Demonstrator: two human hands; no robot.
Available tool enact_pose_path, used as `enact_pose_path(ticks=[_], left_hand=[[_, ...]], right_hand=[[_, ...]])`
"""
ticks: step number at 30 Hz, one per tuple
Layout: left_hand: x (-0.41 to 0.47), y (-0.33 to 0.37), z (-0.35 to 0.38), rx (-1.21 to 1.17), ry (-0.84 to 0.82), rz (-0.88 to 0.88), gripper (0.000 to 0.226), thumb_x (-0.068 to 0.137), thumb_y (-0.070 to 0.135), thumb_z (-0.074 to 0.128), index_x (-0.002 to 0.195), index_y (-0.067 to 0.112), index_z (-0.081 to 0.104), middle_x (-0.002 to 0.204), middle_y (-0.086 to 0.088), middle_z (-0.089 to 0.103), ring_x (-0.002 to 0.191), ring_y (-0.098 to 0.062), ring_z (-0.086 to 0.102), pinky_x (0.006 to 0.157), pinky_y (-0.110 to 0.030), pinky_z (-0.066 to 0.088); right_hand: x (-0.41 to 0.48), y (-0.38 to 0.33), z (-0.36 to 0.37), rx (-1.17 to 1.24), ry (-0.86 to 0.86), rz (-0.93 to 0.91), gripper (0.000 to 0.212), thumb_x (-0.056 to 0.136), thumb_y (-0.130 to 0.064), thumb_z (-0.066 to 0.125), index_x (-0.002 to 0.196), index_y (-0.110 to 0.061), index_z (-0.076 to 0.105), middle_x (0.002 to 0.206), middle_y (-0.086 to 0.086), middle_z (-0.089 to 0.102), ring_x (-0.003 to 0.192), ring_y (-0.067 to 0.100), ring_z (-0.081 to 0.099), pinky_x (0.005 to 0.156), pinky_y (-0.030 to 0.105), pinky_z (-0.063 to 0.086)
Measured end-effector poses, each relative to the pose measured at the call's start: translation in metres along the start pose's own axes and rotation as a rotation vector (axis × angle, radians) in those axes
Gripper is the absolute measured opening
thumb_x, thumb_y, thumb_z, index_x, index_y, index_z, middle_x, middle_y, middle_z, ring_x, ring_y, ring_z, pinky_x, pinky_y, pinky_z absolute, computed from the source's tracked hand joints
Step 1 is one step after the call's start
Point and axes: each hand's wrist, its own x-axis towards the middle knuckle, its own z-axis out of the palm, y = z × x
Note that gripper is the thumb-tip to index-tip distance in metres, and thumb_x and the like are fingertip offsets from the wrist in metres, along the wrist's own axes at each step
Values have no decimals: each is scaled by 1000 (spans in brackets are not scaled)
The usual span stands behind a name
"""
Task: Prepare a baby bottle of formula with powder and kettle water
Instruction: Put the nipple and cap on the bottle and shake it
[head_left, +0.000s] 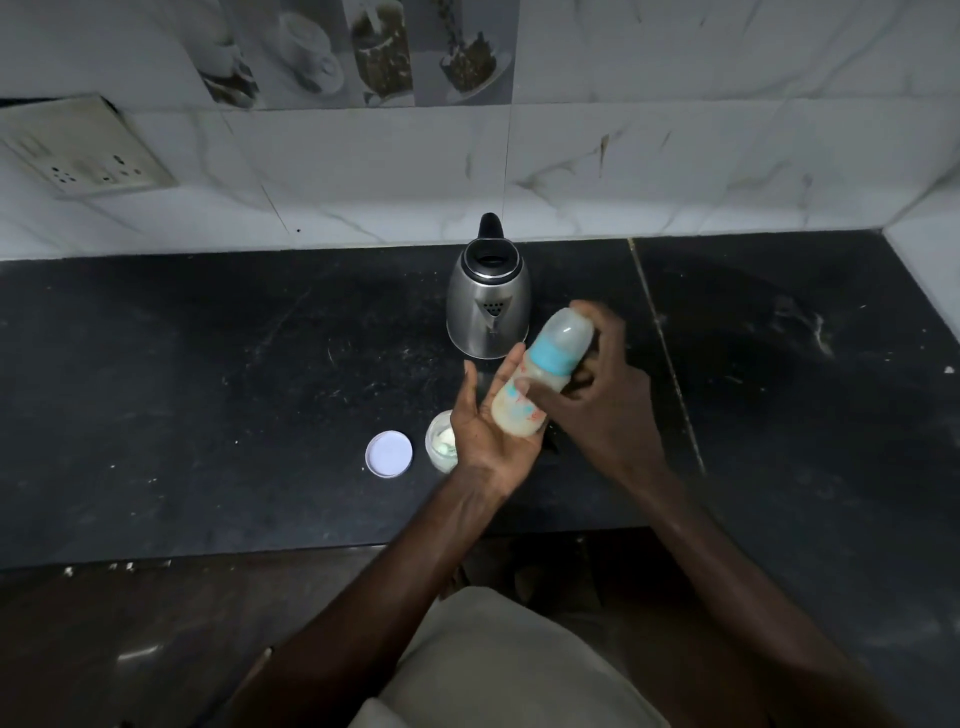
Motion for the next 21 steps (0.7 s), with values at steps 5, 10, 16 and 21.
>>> enact_pose_path(ticks=[5, 10, 16, 21], left_hand=[[-2, -1, -5, -34, 6, -50, 77, 96, 63, 62, 152, 10, 54, 157, -16, 52, 146, -33, 50, 127, -45, 33], [-3, 0, -7, -35, 11, -36, 73, 99, 62, 56, 151, 12, 56, 154, -18, 55, 146, -35, 50, 124, -45, 38], [-5, -1, -3, -25, -9, -16, 73, 100, 62, 52, 151, 10, 55, 154, -19, 55, 146, -37, 48, 121, -48, 40], [0, 6, -6, 6, 17, 31, 68, 103, 61, 47, 147, 11, 59, 149, -15, 61, 142, -30, 55, 127, -46, 31]], right_hand=[[-5, 8, 3, -23, -179, -8, 94, 77, -37, 92, 150, -44, 33, 126, -14, 68, 99, 2, 71, 87, 32, 62], [-5, 13, 3, 39, -220, 37, 100, 74, -36, 94, 149, -47, 29, 131, -12, 65, 105, 5, 72, 89, 39, 63], [-3, 7, 0, -43, -112, -9, 98, 74, -36, 93, 149, -44, 30, 133, -25, 58, 103, 8, 72, 86, 39, 63], [1, -4, -4, 232, 347, 31, 96, 81, -19, 89, 153, -22, 26, 132, -9, 62, 111, 10, 71, 87, 36, 64]])
